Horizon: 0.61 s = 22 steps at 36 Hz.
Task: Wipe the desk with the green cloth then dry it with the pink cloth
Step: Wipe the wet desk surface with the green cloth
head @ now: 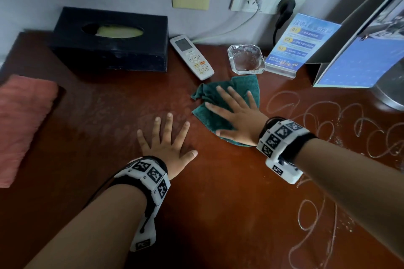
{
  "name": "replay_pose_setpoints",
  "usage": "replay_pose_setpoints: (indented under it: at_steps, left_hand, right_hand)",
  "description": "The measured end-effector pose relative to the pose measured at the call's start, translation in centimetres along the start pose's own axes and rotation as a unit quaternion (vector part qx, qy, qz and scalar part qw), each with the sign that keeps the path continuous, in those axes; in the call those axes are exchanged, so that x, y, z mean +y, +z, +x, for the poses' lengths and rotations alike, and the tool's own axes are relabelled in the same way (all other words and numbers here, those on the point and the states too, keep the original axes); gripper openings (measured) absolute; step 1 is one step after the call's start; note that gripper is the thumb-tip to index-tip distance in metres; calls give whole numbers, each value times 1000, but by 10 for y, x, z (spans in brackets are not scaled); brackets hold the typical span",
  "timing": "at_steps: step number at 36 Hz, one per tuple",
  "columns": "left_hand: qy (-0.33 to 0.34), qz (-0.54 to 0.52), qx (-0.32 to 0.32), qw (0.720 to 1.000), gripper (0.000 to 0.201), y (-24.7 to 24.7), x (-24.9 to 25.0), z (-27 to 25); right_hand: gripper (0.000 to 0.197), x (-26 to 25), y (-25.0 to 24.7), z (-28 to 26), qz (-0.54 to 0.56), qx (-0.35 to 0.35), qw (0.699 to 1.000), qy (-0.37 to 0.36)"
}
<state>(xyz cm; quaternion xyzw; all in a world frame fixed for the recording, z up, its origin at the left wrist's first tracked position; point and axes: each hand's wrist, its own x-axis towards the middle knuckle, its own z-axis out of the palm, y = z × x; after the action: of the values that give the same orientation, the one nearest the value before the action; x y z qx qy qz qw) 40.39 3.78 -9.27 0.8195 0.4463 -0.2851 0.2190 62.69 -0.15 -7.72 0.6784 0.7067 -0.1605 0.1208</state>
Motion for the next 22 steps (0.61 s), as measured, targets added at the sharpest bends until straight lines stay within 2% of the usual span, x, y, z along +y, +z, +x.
replay_pose_setpoints:
  at_steps: [3, 6, 12, 16, 22]
  left_hand:
    - [-2, 0, -5, 1000, 72, -1, 1, 0]
    - [-2, 1, -5, 1000, 72, -1, 0, 1]
    - [-3, 3, -2, 1000, 72, 0, 0, 1]
    - [0, 2, -6, 1000, 72, -1, 0, 1]
    - [2, 1, -7, 1000, 72, -1, 0, 1]
  right_hand:
    - [69, 5, 9, 7, -53, -3, 998, -43]
    - [62, 9, 12, 19, -73, 3, 996, -46]
    - [63, 19, 10, 32, -55, -7, 997, -55]
    - [61, 25, 10, 32, 6, 8, 999, -50]
    - [58, 27, 11, 35, -9, -6, 999, -33]
